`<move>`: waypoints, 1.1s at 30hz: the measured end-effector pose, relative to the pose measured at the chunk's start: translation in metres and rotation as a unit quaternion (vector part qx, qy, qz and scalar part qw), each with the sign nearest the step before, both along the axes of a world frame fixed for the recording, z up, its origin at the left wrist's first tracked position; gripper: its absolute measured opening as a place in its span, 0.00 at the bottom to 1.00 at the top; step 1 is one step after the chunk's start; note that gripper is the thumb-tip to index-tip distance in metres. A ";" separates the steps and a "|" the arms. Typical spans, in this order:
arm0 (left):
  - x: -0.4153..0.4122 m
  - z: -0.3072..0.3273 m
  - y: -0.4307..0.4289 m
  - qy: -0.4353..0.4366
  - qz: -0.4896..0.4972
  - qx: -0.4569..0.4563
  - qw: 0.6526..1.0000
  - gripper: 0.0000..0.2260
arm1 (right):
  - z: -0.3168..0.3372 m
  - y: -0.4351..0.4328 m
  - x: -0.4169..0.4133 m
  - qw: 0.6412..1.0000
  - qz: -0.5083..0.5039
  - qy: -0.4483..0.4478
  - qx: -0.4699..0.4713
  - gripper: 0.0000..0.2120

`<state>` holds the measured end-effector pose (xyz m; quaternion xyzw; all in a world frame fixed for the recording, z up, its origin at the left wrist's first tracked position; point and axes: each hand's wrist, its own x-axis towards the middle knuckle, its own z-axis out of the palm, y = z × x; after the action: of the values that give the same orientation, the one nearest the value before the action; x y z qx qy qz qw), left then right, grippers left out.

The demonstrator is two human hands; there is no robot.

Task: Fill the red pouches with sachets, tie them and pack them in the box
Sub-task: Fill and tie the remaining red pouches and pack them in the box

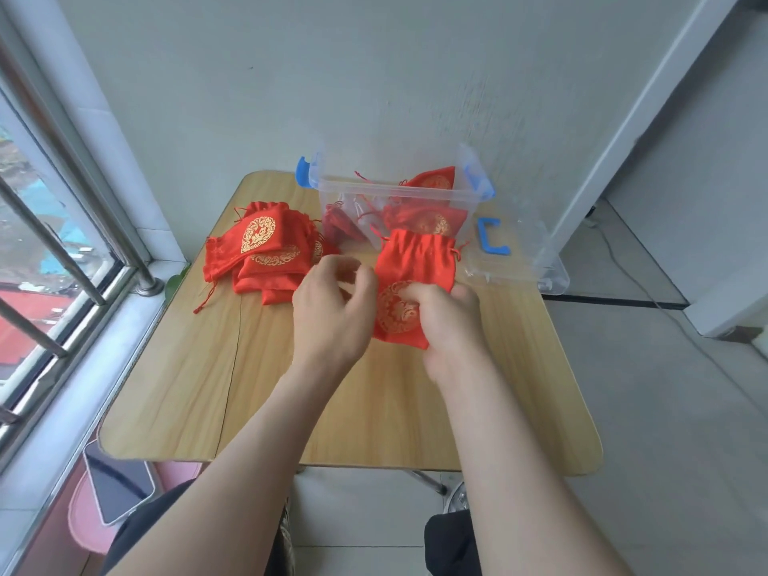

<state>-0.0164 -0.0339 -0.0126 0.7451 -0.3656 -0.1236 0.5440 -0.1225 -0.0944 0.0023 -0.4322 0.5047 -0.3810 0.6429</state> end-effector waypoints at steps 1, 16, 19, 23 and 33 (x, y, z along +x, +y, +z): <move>0.000 0.002 -0.002 0.066 -0.013 0.036 0.997 0.20 | 0.000 0.000 -0.002 1.000 0.010 0.009 -0.006 0.07; 0.002 0.004 -0.028 0.302 0.009 -0.068 0.951 0.09 | -0.008 -0.024 -0.001 0.996 0.011 0.051 -0.077 0.22; -0.002 0.005 -0.031 0.307 0.006 -0.061 0.950 0.14 | -0.010 -0.028 0.000 0.996 -0.003 0.032 -0.079 0.15; 0.000 0.010 -0.035 0.382 0.007 -0.072 0.921 0.12 | -0.013 -0.030 0.002 0.998 -0.021 -0.004 -0.057 0.08; 0.006 0.015 -0.037 0.441 0.041 -0.095 0.891 0.06 | -0.007 -0.039 0.007 0.997 -0.030 -0.066 0.023 0.09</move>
<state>-0.0109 -0.0709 0.0024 0.5730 -0.0671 -0.3820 0.7219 -0.1156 -0.1336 -0.0049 -0.3759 0.4824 -0.4163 0.6728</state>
